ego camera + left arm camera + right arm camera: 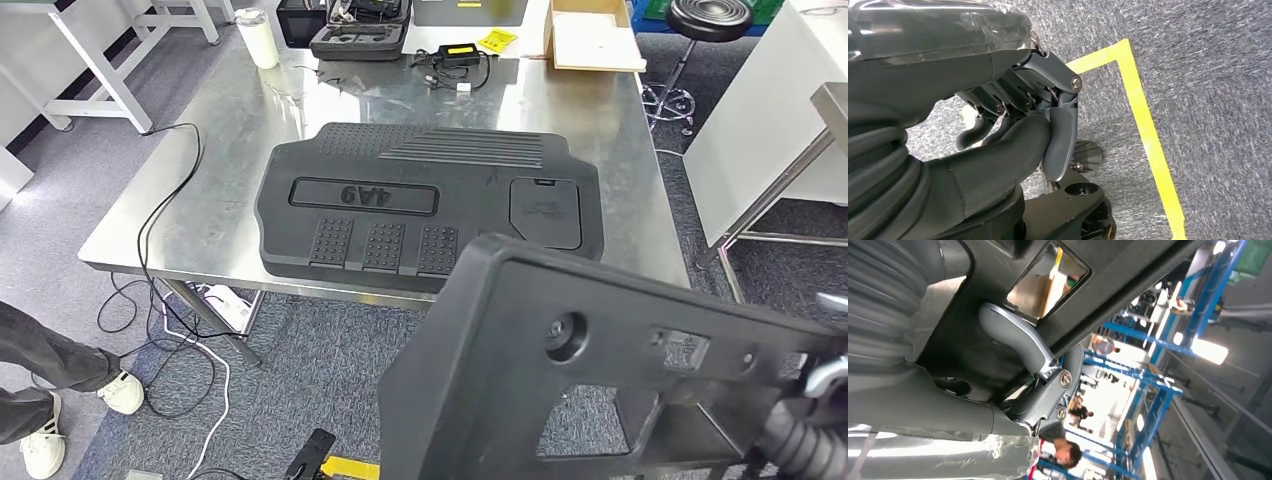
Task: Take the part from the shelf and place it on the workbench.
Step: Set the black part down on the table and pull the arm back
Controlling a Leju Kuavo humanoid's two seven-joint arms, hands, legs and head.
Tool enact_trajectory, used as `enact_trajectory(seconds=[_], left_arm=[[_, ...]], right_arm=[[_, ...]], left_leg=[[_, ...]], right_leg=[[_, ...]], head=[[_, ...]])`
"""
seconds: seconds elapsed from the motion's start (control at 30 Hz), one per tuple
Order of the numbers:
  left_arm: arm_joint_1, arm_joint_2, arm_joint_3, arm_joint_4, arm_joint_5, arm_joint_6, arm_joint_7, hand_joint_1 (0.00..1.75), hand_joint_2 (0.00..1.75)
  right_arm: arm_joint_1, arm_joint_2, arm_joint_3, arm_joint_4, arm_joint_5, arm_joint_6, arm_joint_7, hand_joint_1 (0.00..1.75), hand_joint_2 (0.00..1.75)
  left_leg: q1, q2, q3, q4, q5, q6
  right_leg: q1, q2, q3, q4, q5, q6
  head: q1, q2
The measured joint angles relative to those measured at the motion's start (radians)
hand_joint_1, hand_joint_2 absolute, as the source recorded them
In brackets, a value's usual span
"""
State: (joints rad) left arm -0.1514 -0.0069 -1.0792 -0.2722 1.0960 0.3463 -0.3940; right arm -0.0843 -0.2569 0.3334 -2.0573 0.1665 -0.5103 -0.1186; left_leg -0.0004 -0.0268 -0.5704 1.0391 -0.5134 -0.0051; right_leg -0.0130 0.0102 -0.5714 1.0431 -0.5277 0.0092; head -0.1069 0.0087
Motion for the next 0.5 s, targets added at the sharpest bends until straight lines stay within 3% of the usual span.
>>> enact_trajectory(seconds=[0.33, 0.5], left_arm=[[-0.017, 0.0, 0.0, -0.002, -0.021, 0.0, 0.029, 1.75, 1.75], [-0.025, 0.0, 0.0, -0.007, -0.034, 0.002, 0.038, 1.75, 1.75]], right_arm=[[-0.158, 0.012, 0.123, 0.129, -0.023, 0.074, 0.045, 1.75, 1.75], [-0.278, 0.046, 0.205, 0.219, -0.016, 0.138, 0.057, 1.75, 1.75]], left_leg=[[0.0, -0.001, 0.0, 0.0, 0.0, 0.0], [0.0, -0.001, 0.0, 0.0, 0.0, 0.0]], right_leg=[[0.001, -0.001, 0.001, 0.0, 0.0, 0.0], [0.001, -0.001, 0.001, 0.0, 0.0, 0.0]], head=[[0.0, 0.0], [0.0, 0.0]])
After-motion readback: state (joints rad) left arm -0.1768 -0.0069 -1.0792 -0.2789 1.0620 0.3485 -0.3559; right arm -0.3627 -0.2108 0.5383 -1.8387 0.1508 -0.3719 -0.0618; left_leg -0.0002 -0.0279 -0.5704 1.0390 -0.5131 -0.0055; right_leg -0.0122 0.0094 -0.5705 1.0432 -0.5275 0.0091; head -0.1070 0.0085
